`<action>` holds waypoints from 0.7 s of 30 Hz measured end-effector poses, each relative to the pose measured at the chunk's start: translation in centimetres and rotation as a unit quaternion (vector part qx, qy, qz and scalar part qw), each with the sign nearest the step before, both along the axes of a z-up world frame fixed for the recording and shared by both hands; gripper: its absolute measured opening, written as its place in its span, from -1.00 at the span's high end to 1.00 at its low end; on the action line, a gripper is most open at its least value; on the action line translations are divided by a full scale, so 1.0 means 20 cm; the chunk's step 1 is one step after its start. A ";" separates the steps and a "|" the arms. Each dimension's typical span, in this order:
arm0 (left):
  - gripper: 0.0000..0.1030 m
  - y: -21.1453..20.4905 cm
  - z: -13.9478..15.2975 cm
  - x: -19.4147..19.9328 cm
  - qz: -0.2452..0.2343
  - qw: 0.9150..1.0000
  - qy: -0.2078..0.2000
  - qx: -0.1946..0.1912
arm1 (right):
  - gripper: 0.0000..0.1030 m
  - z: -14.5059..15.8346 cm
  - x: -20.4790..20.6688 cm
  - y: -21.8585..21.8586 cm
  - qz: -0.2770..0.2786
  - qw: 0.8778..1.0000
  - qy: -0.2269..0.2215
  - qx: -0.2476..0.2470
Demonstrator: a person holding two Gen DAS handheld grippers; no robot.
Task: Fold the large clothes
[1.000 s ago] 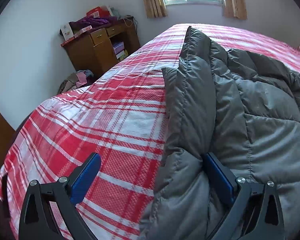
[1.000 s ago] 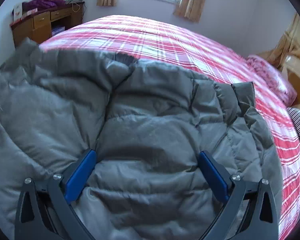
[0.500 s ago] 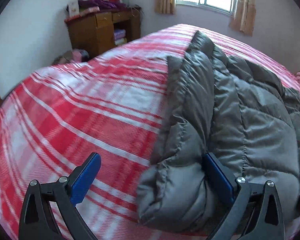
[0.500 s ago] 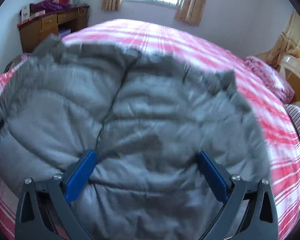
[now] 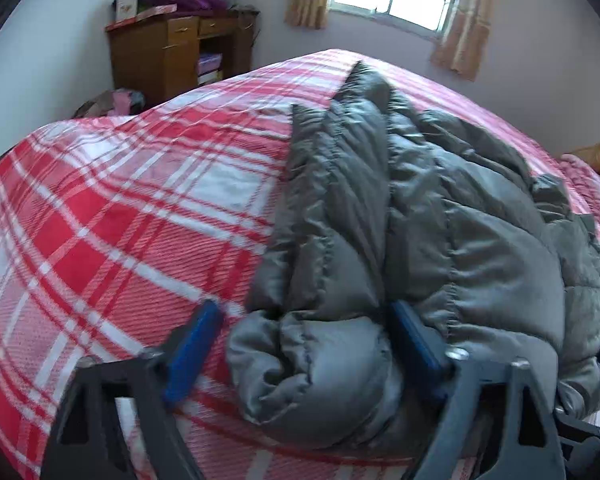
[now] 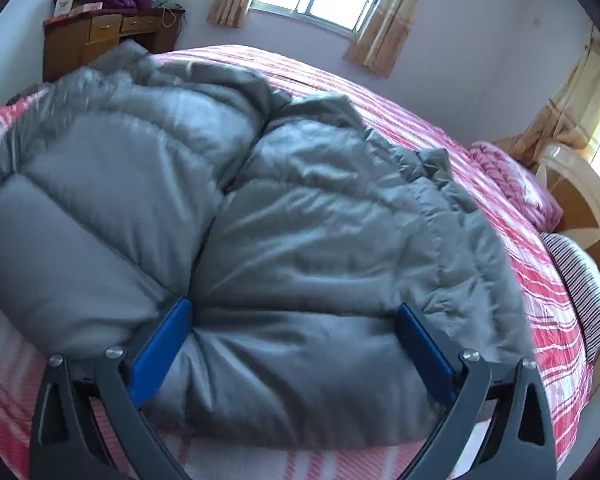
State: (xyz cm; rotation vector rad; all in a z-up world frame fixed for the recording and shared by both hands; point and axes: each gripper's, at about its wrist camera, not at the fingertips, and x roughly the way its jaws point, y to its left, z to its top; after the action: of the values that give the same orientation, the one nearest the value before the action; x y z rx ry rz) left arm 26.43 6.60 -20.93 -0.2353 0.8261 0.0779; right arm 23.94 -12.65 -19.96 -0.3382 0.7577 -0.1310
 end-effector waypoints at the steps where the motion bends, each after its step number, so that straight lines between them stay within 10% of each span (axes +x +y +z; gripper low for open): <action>1: 0.10 0.00 0.01 0.01 -0.013 1.000 -0.005 -0.013 | -0.99 -0.01 0.00 0.00 0.001 1.000 -0.009 -0.006; 4: 0.76 0.02 0.03 0.03 -0.054 0.996 -0.007 -0.072 | -0.99 0.00 0.02 0.00 0.002 1.000 -0.002 -0.006; 21: 0.90 0.31 0.19 -0.21 -0.059 0.978 -0.048 -0.193 | -0.95 0.01 -0.03 0.04 0.019 1.000 0.018 -0.003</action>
State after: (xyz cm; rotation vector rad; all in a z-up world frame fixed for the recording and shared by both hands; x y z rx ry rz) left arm 22.30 12.86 -17.23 -0.5510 0.7519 -0.2069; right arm 23.37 -11.90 -19.68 -0.3617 0.7860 -0.0927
